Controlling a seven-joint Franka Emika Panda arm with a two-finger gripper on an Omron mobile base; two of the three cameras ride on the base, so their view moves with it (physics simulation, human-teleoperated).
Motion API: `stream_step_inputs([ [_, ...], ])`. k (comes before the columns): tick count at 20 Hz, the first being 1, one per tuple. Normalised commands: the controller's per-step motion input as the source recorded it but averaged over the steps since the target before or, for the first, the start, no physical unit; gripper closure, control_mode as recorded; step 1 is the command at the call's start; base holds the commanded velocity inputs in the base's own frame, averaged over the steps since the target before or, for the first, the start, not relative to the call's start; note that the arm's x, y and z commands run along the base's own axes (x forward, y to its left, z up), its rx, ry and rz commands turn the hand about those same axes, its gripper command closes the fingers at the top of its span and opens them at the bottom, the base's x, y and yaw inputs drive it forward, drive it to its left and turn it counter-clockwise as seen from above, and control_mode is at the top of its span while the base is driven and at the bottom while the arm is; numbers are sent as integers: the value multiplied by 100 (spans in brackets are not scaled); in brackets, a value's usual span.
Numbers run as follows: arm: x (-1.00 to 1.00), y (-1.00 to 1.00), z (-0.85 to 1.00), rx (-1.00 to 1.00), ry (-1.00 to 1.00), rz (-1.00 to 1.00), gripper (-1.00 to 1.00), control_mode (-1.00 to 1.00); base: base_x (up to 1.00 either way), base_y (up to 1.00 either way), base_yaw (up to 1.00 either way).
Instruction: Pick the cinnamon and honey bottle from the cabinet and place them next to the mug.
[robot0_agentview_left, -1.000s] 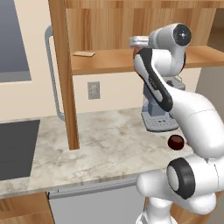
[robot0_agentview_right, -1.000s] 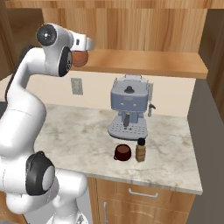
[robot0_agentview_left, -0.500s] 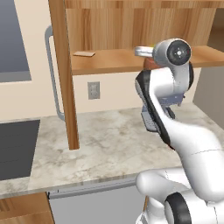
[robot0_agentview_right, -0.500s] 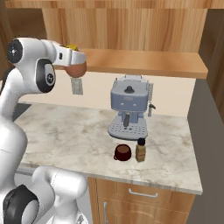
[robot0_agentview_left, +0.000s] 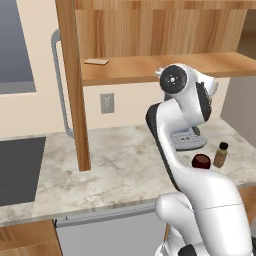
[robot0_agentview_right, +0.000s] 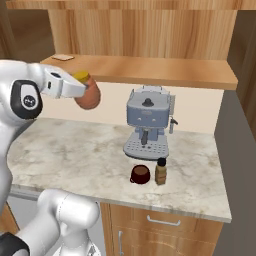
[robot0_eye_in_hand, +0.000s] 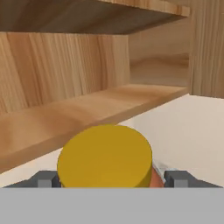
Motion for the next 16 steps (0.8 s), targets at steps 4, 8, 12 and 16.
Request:
stream_step_inputs([
  [4,-9,-37,-74,10,19,-30,100,-100,0,0,0],
  [8,0,-48,-86,11,25,-21,100,-100,0,0,0],
  [12,0,-33,-76,9,13,-13,100,-100,0,0,0],
  [16,0,-4,-59,1,0,-7,100,-100,0,0,0],
])
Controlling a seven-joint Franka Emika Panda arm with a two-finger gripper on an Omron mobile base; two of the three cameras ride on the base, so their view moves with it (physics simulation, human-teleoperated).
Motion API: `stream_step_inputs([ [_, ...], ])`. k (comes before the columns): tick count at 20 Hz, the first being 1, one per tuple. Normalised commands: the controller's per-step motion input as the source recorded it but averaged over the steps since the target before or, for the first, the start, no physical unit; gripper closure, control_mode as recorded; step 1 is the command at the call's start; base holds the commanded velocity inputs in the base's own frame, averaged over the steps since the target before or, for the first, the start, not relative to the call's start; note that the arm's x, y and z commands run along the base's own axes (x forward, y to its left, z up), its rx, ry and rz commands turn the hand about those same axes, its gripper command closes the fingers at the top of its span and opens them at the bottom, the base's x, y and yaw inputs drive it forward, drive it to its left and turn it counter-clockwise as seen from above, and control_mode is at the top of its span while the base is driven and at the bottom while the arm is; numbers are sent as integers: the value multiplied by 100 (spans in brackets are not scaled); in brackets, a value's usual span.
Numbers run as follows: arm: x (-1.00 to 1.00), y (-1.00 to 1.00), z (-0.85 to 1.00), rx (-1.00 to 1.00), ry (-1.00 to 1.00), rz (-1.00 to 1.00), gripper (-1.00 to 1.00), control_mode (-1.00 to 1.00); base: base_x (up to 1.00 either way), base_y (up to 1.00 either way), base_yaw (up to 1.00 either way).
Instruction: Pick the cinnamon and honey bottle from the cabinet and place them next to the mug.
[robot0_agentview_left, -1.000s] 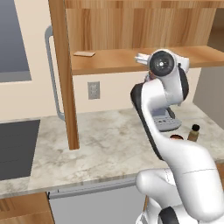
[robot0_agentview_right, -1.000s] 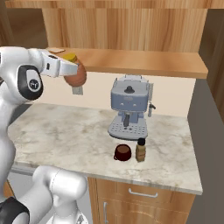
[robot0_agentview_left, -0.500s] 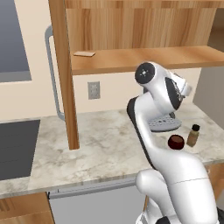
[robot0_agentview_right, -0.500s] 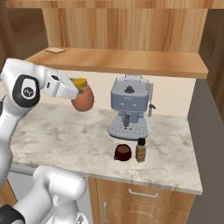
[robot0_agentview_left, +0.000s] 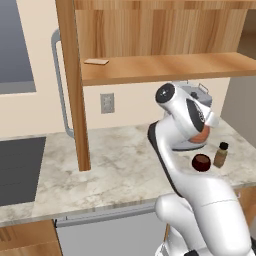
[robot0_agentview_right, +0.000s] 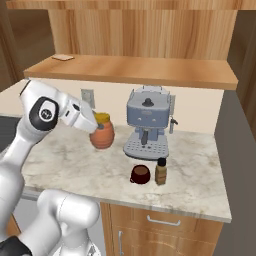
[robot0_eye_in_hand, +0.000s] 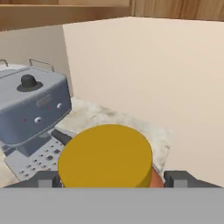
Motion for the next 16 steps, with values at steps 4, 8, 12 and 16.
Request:
stream_step_inputs([
  [4,0,0,-58,0,-1,-7,100,-100,0,0,0],
  [8,3,0,-75,0,-1,-9,100,-100,0,0,0],
  [12,18,0,-54,0,-3,-8,100,-100,0,0,0],
  [16,43,0,-40,0,-5,-8,100,-100,0,0,0],
])
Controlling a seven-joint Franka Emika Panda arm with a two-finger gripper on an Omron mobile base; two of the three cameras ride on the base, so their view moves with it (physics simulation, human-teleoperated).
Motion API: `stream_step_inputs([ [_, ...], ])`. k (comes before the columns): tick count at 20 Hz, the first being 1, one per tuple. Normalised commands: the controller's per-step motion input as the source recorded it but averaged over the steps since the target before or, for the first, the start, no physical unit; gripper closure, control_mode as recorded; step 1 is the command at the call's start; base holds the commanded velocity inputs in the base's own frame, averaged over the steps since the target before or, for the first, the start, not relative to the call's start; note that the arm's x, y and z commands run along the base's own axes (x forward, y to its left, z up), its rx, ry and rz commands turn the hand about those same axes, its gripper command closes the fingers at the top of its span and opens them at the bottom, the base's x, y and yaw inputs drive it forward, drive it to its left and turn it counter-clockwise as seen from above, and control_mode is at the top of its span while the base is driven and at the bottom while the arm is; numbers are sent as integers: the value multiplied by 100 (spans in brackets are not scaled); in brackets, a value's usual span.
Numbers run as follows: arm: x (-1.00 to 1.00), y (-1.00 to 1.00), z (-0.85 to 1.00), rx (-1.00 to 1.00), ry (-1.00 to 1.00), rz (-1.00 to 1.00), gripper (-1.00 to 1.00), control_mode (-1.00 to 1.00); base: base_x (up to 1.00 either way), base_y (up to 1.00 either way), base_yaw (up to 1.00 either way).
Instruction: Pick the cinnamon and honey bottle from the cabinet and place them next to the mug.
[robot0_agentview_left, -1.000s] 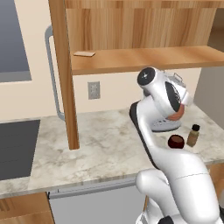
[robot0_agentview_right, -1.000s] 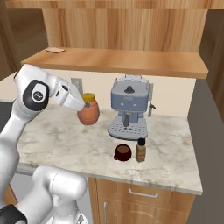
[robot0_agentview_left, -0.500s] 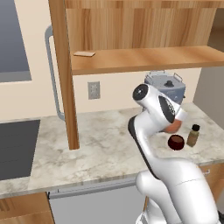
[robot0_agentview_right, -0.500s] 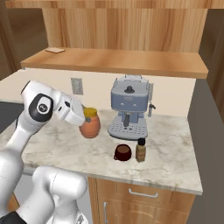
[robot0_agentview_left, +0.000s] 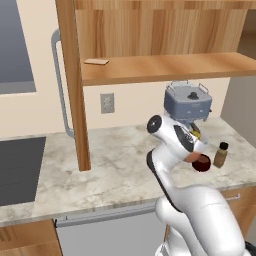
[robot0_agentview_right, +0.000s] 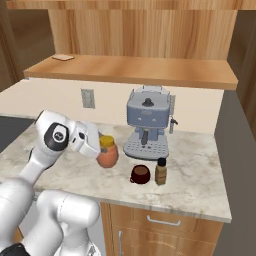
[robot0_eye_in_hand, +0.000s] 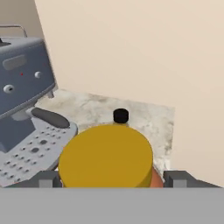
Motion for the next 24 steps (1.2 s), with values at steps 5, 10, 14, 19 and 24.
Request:
stream_step_inputs([
  [5,63,1,-30,0,-7,-9,100,-100,0,0,0],
  [10,46,3,-4,1,-7,-9,100,-100,0,0,0],
  [14,18,0,-1,2,-1,-10,100,-100,0,0,0],
  [19,0,-4,-16,2,1,-8,100,-100,0,0,0],
  [24,0,-15,-29,1,0,-6,100,-100,0,0,0],
])
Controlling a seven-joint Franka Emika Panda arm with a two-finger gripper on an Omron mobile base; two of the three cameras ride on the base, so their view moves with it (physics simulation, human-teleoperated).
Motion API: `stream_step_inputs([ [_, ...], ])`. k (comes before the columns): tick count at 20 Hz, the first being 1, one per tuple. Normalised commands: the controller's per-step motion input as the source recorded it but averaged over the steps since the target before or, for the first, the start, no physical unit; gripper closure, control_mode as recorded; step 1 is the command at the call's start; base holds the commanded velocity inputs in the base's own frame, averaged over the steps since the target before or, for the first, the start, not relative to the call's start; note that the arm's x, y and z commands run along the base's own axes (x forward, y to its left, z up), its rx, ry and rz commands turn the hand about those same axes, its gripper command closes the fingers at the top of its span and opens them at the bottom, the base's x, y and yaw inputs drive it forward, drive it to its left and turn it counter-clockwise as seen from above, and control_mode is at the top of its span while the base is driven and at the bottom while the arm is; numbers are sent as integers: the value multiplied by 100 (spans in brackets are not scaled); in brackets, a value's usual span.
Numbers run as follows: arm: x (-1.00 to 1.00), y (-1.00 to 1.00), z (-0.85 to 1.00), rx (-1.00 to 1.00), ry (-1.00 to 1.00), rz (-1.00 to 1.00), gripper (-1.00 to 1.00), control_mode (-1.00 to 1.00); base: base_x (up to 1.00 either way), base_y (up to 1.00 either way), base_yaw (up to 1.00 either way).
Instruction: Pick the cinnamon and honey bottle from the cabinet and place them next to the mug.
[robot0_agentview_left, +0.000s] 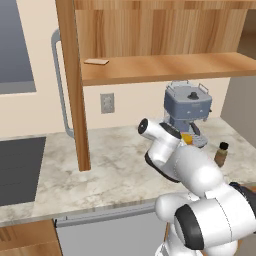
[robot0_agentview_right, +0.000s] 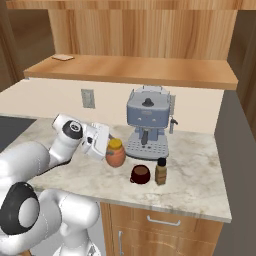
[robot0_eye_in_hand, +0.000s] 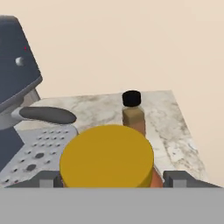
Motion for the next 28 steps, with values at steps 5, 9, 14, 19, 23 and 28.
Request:
stream_step_inputs([
  [5,0,-11,-38,0,0,-3,100,-100,0,0,0],
  [9,0,0,-38,0,0,0,100,-100,0,0,0],
  [14,0,0,-38,0,0,0,100,-100,0,0,0],
  [19,0,0,-32,0,0,0,100,-100,0,0,0],
  [23,10,0,-14,0,0,0,100,-100,0,0,0],
  [28,34,0,0,0,0,0,100,-100,0,0,0],
])
